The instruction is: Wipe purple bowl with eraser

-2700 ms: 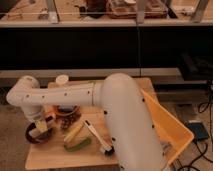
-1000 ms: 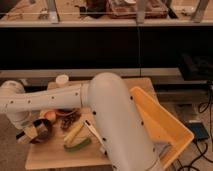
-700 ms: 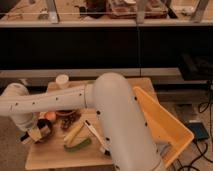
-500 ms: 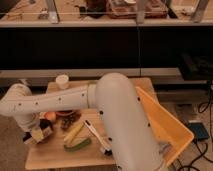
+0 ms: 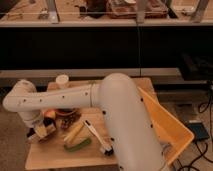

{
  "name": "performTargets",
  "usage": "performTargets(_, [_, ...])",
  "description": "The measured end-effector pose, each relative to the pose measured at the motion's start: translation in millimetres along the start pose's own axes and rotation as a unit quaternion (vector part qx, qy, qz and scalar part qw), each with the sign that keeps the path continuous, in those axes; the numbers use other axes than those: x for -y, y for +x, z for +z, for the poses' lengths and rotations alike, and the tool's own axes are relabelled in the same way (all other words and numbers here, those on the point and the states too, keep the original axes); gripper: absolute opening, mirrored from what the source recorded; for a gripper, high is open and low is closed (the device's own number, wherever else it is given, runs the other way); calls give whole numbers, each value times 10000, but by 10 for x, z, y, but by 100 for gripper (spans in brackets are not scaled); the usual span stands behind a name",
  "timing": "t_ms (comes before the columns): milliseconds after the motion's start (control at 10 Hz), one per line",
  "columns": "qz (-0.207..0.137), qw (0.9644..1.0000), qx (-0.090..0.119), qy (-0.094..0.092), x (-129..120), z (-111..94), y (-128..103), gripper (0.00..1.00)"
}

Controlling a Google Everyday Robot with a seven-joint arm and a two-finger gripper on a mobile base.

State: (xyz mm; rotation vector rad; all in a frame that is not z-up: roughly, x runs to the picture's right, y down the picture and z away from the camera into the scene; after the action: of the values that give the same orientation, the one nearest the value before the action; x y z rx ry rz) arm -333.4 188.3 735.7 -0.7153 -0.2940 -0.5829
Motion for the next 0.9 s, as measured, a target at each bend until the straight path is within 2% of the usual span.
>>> performTargets(600, [359,9993,-76,9,396,-6,363,0])
performTargets(900, [300,9995,-9,113,561,-110,253,0])
